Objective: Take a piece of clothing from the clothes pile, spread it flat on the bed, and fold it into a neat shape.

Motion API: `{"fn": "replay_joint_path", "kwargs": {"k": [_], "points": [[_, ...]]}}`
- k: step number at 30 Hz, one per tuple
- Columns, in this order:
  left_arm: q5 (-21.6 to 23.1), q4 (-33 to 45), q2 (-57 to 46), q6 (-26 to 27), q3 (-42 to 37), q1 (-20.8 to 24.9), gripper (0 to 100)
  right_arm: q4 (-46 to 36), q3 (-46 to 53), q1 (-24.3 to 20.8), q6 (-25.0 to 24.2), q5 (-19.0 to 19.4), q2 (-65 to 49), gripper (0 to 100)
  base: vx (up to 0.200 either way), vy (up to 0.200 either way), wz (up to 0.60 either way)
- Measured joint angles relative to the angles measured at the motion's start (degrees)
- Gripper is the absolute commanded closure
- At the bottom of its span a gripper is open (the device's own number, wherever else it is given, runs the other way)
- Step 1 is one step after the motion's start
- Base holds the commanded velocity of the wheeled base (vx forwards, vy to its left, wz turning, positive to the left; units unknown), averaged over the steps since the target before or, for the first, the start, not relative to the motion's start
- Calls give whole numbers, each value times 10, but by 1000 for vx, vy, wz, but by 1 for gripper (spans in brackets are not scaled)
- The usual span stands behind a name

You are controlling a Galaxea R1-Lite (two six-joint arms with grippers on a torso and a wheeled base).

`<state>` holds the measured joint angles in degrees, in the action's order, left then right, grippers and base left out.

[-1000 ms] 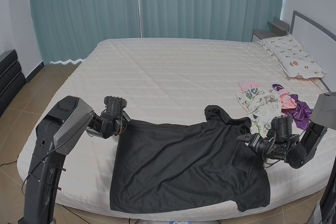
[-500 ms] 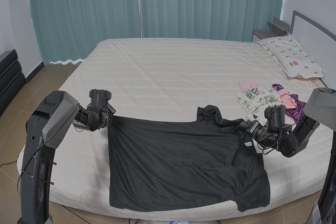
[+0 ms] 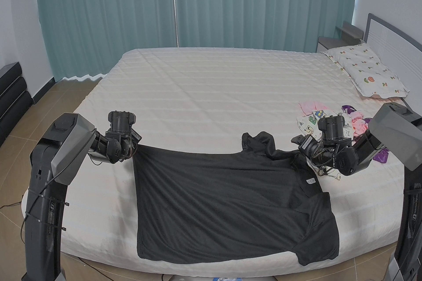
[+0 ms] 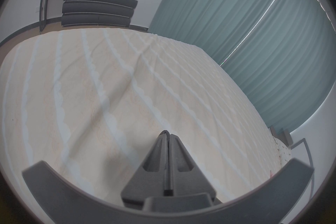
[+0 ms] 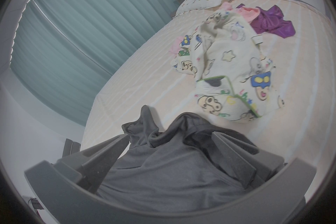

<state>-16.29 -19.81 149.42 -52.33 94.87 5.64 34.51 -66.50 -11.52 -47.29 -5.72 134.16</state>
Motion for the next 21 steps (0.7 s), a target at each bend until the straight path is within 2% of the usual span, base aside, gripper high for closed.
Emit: {"fn": "replay_joint_path", "kwargs": {"k": [4, 8, 9, 12, 21], "points": [[6, 0, -3, -8, -10, 0, 100, -24, -46, -20, 6, -3, 29, 0, 0, 0, 0], [9, 0, -7, -13, -18, 1, 100, -34, -76, -42, 68, -7, 57, 0, 0, 0, 0], [9, 0, -8, -14, -20, 2, 100, -36, -82, -48, 96, -10, 63, 0, 0, 0, 0], [10, 0, -9, -16, -23, 2, 100, -47, -97, -55, 118, -16, 72, 0, 0, 0, 0], [10, -1, -11, -18, -29, 3, 100, -130, -218, -62, 101, -43, 108, 0, 0, 0, 0]]}}
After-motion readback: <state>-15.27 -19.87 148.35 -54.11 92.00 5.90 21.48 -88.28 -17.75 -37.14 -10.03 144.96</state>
